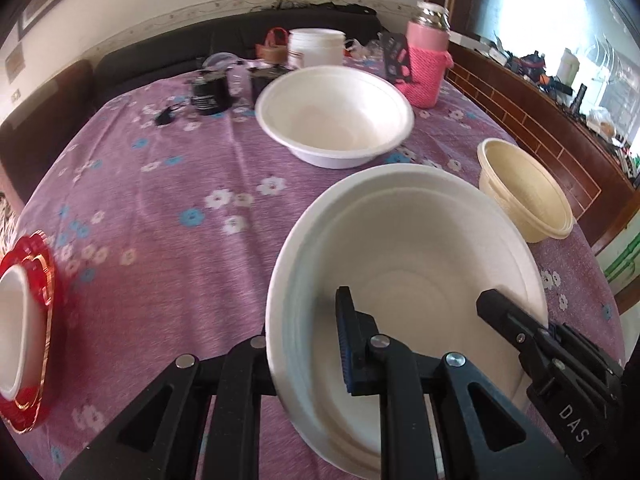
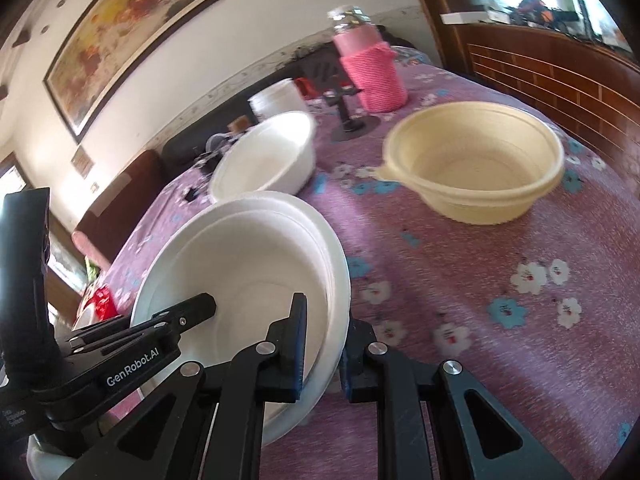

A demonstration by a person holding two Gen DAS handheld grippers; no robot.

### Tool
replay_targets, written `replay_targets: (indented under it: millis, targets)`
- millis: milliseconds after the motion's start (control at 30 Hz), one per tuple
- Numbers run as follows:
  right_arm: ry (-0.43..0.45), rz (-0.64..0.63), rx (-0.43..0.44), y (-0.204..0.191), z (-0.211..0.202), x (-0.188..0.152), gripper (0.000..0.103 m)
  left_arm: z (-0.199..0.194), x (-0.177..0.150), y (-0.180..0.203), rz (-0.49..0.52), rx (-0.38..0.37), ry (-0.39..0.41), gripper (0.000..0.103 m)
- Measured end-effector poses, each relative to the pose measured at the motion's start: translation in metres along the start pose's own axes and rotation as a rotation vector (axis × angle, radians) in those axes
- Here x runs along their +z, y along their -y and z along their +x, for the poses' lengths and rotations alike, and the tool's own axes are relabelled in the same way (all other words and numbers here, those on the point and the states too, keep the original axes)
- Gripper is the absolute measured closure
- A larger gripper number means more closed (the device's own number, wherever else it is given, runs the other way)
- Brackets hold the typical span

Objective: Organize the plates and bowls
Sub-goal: 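Carry the large white bowl with both grippers over the red plate stack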

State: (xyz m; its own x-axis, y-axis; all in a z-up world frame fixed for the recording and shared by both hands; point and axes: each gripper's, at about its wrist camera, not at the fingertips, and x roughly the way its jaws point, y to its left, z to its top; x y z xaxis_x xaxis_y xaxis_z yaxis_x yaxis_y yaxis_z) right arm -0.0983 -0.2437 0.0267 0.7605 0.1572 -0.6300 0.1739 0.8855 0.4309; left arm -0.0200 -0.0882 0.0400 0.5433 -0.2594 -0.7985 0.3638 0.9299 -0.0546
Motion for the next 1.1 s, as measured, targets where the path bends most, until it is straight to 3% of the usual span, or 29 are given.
replay_targets:
  millis: [267,467,733,867,1100]
  targets:
    - [-0.038,-0.054,0.060,-0.048,0.001,-0.007,0.088,-0.038,-0.011,-0.043,-0.068,0.057,0.056,0.088]
    - [-0.068,-0.111,0.127,-0.099,0.004,-0.008,0.088,-0.069,-0.028,-0.102,-0.228,0.064,0.078,0.087]
    - [-0.117,-0.216,0.198,-0.186,0.020,-0.019,0.088,-0.108,-0.045,-0.177,-0.363,0.163,0.162,0.087]
    - [-0.136,-0.289,0.211,-0.235,0.034,-0.022,0.088,-0.115,-0.049,-0.215,-0.421,0.225,0.183,0.087]
    - [-0.163,-0.414,0.185,-0.309,0.069,-0.028,0.087,-0.103,-0.051,-0.278,-0.488,0.304,0.152,0.087]
